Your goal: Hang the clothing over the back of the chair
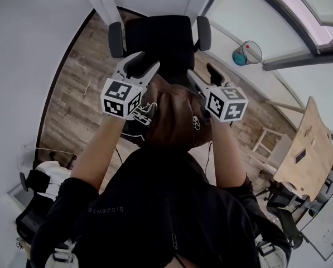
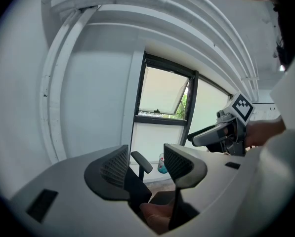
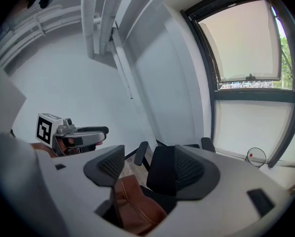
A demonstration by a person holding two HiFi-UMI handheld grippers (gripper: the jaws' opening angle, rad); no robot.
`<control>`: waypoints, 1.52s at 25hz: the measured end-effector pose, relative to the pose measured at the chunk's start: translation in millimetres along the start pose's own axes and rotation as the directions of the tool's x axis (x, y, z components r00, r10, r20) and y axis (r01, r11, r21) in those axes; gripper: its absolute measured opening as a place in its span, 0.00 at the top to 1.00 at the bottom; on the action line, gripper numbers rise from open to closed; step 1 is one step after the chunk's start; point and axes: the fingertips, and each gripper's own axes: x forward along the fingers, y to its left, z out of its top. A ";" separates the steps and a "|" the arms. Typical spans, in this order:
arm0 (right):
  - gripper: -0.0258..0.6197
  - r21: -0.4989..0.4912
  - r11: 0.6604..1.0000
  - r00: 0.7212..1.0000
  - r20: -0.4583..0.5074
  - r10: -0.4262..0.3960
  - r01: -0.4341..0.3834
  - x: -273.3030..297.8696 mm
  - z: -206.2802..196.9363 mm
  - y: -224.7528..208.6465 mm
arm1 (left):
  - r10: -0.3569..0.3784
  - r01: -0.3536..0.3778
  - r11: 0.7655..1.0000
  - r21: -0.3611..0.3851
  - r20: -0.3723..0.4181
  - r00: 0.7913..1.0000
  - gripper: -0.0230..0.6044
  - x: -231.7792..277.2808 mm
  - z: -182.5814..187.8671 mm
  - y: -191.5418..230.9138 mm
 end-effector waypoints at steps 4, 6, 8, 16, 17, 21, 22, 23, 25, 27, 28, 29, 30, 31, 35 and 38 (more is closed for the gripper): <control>0.47 -0.020 1.000 0.997 0.077 0.022 -0.020 -12.9 14.2 7.6 | -0.005 0.005 1.000 0.014 0.024 1.000 0.61 -7.0 9.8 -9.1; 0.50 -0.036 0.999 0.991 0.130 0.033 -0.028 -23.4 23.2 12.2 | -0.012 0.011 1.000 0.026 0.037 0.999 0.61 -11.1 15.6 -17.1; 0.51 -0.053 0.998 0.983 0.180 0.044 -0.035 -34.7 31.9 17.9 | -0.016 0.014 0.999 0.037 0.059 0.998 0.61 -17.4 23.6 -25.2; 0.58 -0.184 0.982 0.946 0.307 0.105 -0.049 -82.9 58.7 44.6 | -0.045 0.036 0.998 0.060 0.166 0.985 0.62 -51.1 59.1 -64.9; 0.59 -0.197 0.979 0.941 0.317 0.115 -0.053 -89.0 62.2 47.9 | -0.044 0.032 0.997 0.067 0.181 0.982 0.63 -56.1 64.1 -69.8; 0.67 -0.235 0.967 0.913 0.365 0.184 -0.100 -118.8 74.3 67.9 | -0.033 0.009 0.995 0.099 0.249 0.968 0.69 -80.4 85.5 -89.0; 0.70 -0.250 0.961 0.904 0.376 0.205 -0.114 -126.3 76.2 74.3 | -0.030 0.001 0.994 0.108 0.273 0.962 0.70 -87.8 90.6 -93.3; 0.72 -0.268 0.955 0.894 0.386 0.228 -0.128 -133.2 77.6 80.8 | -0.027 -0.008 0.993 0.117 0.298 0.954 0.72 -95.4 95.3 -97.2; 0.78 -0.303 0.941 0.877 0.398 0.269 -0.151 -145.4 78.9 92.8 | -0.021 -0.024 0.992 0.127 0.339 0.940 0.75 -109.4 101.6 -104.6; 0.84 -0.337 0.927 0.865 0.401 0.302 -0.167 -155.6 77.3 102.3 | -0.006 -0.044 0.991 0.127 0.364 0.931 0.80 -121.7 103.5 -112.3; 0.86 -0.352 0.920 0.860 0.401 0.316 -0.174 -160.0 75.3 106.2 | 0.004 -0.056 0.990 0.129 0.372 0.928 0.83 -127.1 103.1 -116.3; 0.89 -0.364 0.914 0.855 0.400 0.329 -0.181 -163.9 72.9 109.7 | 0.012 -0.067 0.989 0.132 0.377 0.926 0.86 -132.0 102.4 -120.7; 0.91 -0.373 0.908 0.851 0.398 0.342 -0.190 -167.5 70.0 112.8 | 0.018 -0.076 0.988 0.136 0.380 0.925 0.89 -136.3 101.1 -125.5; 0.93 -0.380 0.903 0.848 0.395 0.354 -0.200 -170.5 66.7 115.6 | 0.023 -0.082 0.987 0.140 0.380 0.925 0.90 -140.1 99.2 -130.4; 0.95 -0.398 0.884 0.845 0.358 0.397 -0.246 -177.1 48.7 128.2 | 0.031 -0.088 0.986 0.140 0.368 0.929 0.93 -156.7 87.9 -148.4; 0.95 -0.409 0.874 0.847 0.334 0.412 -0.264 -181.9 33.2 141.8 | 0.025 -0.076 0.988 0.131 0.355 0.935 0.93 -174.4 75.8 -155.9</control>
